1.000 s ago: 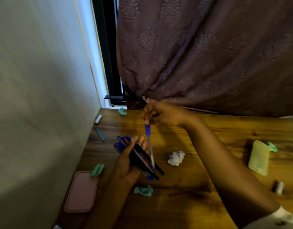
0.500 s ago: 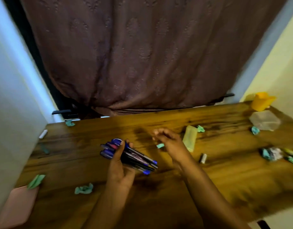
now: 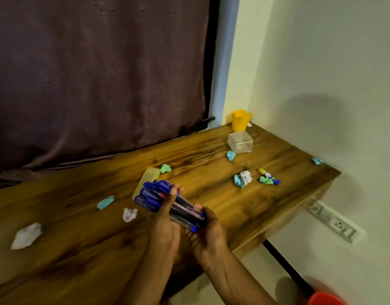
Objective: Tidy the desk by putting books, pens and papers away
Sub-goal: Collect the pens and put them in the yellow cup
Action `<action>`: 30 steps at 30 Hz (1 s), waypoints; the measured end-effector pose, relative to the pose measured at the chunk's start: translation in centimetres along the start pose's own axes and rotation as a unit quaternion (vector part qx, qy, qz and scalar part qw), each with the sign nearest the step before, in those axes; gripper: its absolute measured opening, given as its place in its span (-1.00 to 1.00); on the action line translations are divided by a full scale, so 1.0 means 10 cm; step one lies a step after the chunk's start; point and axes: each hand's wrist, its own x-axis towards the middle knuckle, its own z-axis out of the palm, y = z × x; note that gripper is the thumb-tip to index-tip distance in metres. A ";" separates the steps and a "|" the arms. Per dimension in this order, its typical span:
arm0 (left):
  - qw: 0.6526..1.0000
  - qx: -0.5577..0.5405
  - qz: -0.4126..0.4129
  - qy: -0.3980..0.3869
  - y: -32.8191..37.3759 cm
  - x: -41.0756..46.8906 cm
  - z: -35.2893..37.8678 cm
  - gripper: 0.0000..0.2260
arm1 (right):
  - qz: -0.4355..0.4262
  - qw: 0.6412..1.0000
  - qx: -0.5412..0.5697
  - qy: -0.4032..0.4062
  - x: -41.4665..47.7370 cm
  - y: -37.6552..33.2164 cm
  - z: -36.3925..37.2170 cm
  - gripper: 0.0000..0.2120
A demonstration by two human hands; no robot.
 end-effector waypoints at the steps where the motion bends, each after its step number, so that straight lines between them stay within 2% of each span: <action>1: 1.000 0.015 0.000 -0.015 -0.11 0.02 0.10 -0.69 | -0.005 1.000 0.010 0.006 0.05 -0.12 -0.04 -0.73; 7: 0.985 0.126 -0.011 -0.119 -0.66 0.29 0.62 -0.47 | -0.028 0.997 0.067 0.033 0.38 -0.85 -0.16 -0.78; 9: 0.981 0.145 -0.015 -0.124 -0.83 0.43 0.78 -0.45 | -0.033 0.997 0.062 0.040 0.51 -1.11 -0.14 -0.77; 11: 0.985 0.143 -0.020 -0.095 -1.03 0.65 0.94 -0.44 | -0.035 0.997 0.049 0.045 0.68 -1.36 -0.11 -0.75; 16: 0.996 0.077 -0.015 -0.044 -1.44 1.20 1.45 -0.64 | -0.058 0.996 0.042 0.056 1.16 -1.96 0.09 -0.78; 20: 0.997 0.007 -0.074 -0.018 -1.69 1.71 1.82 -0.77 | -0.100 0.994 0.029 0.036 1.55 -2.37 0.33 -0.75; 22: 0.995 -0.021 -0.102 -0.013 -1.81 1.95 1.96 -0.91 | -0.110 0.994 0.001 0.023 1.70 -2.55 0.40 -0.76; 23: 0.993 -0.035 -0.108 -0.012 -1.84 2.03 2.03 -0.94 | -0.110 0.994 -0.015 0.016 1.75 -2.64 0.41 -0.78; 26: 0.991 -0.080 -0.102 -0.023 -1.97 2.32 2.24 -0.83 | -0.093 0.992 -0.080 -0.003 1.96 -3.02 0.46 -0.81; 28: 0.988 -0.121 -0.092 -0.026 -2.03 2.48 2.32 -0.87 | -0.131 0.981 -0.144 0.004 2.18 -3.34 0.48 -0.82; 30: 0.984 -0.155 -0.085 -0.009 -2.13 2.64 2.40 -0.94 | -0.203 0.952 -0.228 0.032 2.51 -3.74 0.46 -0.83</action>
